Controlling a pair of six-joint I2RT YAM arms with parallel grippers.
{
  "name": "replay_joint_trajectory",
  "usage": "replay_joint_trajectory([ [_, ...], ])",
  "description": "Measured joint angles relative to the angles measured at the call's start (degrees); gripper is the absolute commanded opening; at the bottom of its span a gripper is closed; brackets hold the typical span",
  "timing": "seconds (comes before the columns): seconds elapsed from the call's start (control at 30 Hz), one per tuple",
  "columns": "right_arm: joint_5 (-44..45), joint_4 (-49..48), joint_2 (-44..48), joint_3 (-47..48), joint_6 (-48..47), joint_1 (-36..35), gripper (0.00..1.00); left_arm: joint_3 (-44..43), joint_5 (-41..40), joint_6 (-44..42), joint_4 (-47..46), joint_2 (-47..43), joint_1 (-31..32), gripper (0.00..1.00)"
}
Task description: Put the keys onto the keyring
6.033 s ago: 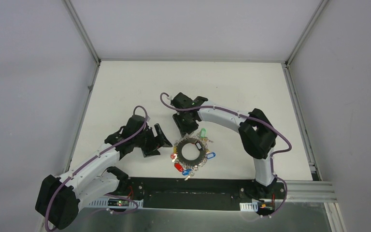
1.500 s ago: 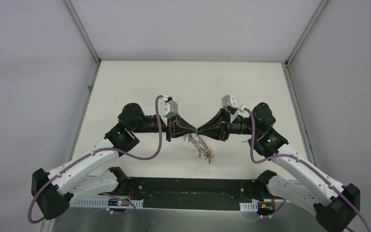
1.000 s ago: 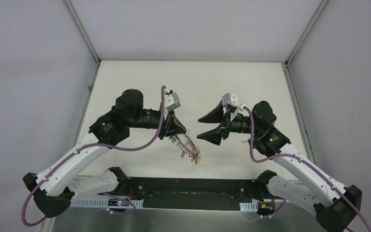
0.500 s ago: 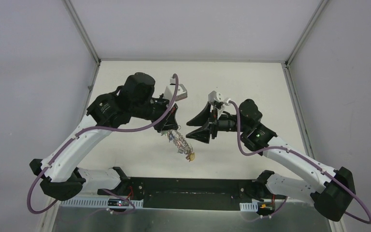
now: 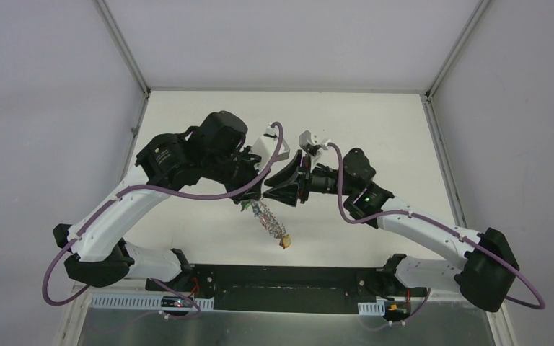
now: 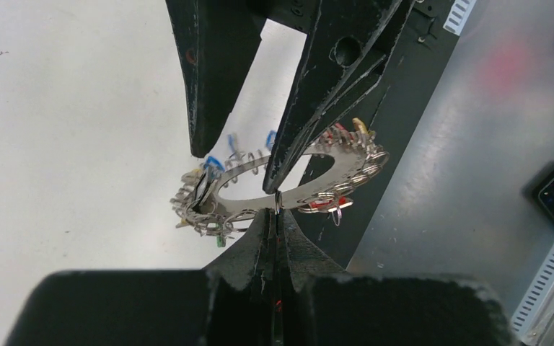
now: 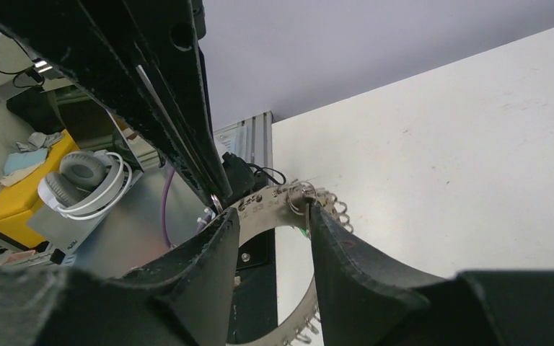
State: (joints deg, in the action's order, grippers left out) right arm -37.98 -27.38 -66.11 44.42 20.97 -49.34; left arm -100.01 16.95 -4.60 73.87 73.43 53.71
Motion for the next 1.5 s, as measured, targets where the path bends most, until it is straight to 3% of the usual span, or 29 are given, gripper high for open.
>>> replay_joint_trajectory([
  [0.4, -0.7, -4.3, -0.9, -0.2, 0.8, -1.2, 0.49, -0.1, -2.0, -1.0, 1.7, 0.3, 1.5, 0.00],
  [0.6, -4.6, -4.5, 1.6, -1.2, -0.5, -1.6, 0.38, -0.1, -3.4, -2.3, 1.6, 0.3, 1.8, 0.00],
  [0.8, -8.2, -4.5, 0.8, -1.1, -1.0, -2.4, 0.33, -0.1, -3.4, -2.5, 1.2, 0.3, 1.8, 0.00],
  [1.13, -7.7, -4.5, -1.6, -1.1, -1.7, -3.5, 0.38, 2.2, -3.4, -2.6, -0.6, -1.7, 1.8, 0.00],
  [1.3, -6.1, -4.4, -1.3, -1.1, -2.2, -3.5, 0.46, 2.9, -3.4, -2.9, -1.0, -2.5, 1.8, 0.00],
  [1.5, -3.1, -3.8, 1.5, -1.2, -4.2, -3.6, 0.42, 3.4, -2.9, -2.9, -1.5, -2.7, 1.9, 0.00],
])
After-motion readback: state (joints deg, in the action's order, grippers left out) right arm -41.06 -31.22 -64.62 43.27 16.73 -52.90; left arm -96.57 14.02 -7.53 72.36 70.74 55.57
